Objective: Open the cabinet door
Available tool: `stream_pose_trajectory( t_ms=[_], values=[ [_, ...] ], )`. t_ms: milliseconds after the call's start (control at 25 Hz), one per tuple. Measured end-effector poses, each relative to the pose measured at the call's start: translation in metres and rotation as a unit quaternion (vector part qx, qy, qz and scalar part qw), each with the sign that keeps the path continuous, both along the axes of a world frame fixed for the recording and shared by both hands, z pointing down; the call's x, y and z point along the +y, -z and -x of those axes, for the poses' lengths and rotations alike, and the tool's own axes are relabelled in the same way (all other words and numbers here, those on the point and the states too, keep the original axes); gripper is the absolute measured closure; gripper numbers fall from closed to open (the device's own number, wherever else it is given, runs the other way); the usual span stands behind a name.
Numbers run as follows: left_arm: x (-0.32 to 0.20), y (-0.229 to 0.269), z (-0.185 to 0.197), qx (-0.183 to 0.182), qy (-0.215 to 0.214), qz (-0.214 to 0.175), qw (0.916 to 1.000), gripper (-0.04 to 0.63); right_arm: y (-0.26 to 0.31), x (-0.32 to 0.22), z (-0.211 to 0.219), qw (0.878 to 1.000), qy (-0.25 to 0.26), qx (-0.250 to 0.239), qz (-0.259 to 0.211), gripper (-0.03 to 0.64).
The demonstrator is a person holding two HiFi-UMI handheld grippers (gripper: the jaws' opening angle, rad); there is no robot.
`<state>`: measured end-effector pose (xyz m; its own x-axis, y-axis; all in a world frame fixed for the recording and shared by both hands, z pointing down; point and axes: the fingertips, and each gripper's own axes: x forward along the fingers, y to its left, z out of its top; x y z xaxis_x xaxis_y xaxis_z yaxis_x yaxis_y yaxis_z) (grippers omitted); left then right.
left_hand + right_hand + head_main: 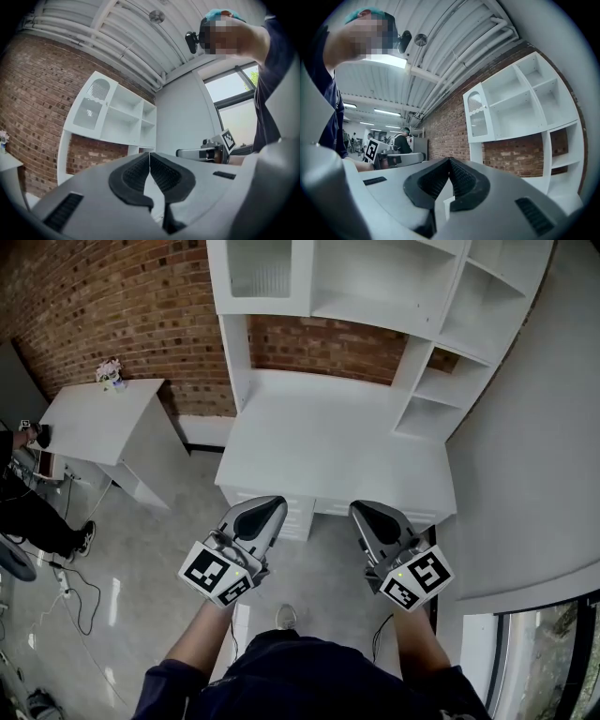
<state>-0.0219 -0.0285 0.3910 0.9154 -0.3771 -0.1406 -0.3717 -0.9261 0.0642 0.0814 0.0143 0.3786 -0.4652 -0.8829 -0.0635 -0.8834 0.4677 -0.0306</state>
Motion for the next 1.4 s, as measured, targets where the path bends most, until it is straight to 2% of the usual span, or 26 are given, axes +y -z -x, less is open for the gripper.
stream_pose_trajectory(
  t_ms=[280, 600, 840, 1160, 1400],
  values=[
    [-0.066, 0.001, 0.002, -0.003, -0.013, -0.009, 0.9999, 0.586, 0.0, -0.068, 0.01, 1.0, -0.007, 0.001, -0.005, 0.6],
    [-0.121, 0.027, -0.026, 0.001, -0.023, -0.031, 0.9993, 0.586, 0.029, -0.12, -0.004, 0.999, -0.011, 0.021, -0.026, 0.6],
    [-0.175, 0.056, -0.061, 0.005, -0.017, -0.051, 0.9985, 0.586, 0.06, -0.176, -0.029, 0.998, 0.001, 0.026, -0.051, 0.6],
    [-0.247, 0.101, -0.115, 0.01, 0.021, -0.09, 0.9956, 0.586, 0.1, -0.25, -0.076, 0.993, 0.047, 0.031, -0.099, 0.6],
    [-0.293, 0.141, -0.153, 0.013, 0.042, -0.129, 0.9906, 0.586, 0.139, -0.296, -0.116, 0.987, 0.063, 0.04, -0.139, 0.6]
  ],
)
